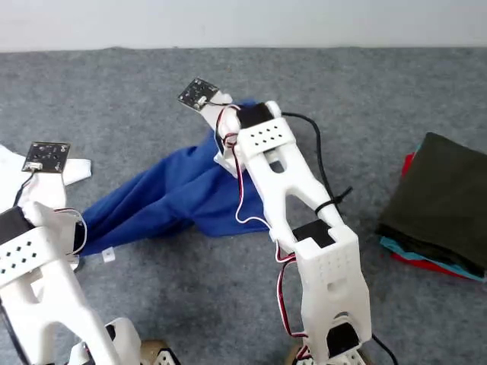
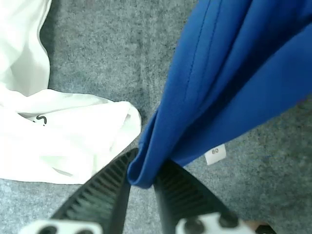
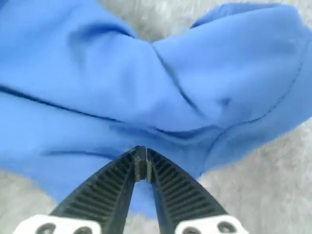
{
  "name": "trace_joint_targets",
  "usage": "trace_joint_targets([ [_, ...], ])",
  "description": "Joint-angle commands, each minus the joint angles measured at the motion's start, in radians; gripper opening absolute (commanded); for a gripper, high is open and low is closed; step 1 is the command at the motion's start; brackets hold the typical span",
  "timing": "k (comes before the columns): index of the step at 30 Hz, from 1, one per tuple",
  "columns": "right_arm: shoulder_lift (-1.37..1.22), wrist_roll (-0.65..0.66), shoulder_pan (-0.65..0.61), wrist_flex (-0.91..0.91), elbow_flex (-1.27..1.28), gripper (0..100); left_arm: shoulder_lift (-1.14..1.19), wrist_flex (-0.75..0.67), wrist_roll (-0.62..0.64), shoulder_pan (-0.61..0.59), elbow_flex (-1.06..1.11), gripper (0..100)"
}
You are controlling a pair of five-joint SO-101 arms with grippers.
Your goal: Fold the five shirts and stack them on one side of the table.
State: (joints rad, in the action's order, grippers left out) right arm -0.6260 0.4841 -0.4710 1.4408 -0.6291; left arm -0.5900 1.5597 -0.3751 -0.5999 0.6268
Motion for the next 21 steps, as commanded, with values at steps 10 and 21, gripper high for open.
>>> trace_joint_targets([
  [10,0.084,-0.015,0.018,0.358,-0.135,0.9,-0.025,-0.035,0.003,-0.002,0.004,1],
  [21,0.168,-0.009,-0.045,0.351,0.302,23.6,-0.025,-0.034,0.005,0.000,0.010,1],
])
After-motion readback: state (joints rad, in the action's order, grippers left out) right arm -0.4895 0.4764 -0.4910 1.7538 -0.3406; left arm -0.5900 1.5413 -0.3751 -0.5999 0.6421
